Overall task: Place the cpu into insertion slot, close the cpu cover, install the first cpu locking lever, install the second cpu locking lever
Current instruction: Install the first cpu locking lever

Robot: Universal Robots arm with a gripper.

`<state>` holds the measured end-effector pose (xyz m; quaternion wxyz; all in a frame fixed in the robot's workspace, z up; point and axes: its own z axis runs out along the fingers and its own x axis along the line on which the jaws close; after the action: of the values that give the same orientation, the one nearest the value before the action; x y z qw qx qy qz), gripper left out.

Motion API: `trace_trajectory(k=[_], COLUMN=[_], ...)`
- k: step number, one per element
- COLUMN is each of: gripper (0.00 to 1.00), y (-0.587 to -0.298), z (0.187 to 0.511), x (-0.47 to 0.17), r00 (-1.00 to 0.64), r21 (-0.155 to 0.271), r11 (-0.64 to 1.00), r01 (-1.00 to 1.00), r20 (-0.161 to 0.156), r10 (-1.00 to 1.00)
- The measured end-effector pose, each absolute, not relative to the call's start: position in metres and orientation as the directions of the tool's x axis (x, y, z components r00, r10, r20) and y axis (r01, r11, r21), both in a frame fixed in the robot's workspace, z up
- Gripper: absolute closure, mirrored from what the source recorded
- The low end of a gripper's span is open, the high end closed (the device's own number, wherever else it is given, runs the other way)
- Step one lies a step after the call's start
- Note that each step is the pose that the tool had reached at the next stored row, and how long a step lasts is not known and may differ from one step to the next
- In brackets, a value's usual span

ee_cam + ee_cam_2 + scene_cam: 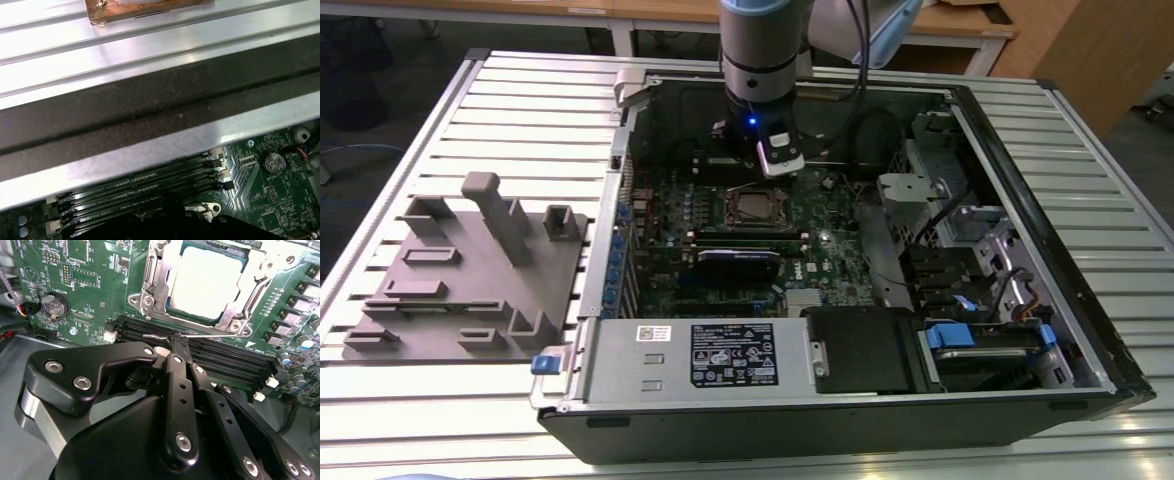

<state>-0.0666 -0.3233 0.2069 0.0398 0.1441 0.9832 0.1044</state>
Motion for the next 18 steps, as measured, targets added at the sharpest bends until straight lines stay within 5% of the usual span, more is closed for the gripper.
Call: trace_trajectory(k=[18], gripper=[0.9], y=[-0.3204], z=[0.2041], x=[-0.0671], r00=[-0.908], r21=[0.216], r11=[0.892], r01=[0.397], r20=[-0.049], r10=[0.415])
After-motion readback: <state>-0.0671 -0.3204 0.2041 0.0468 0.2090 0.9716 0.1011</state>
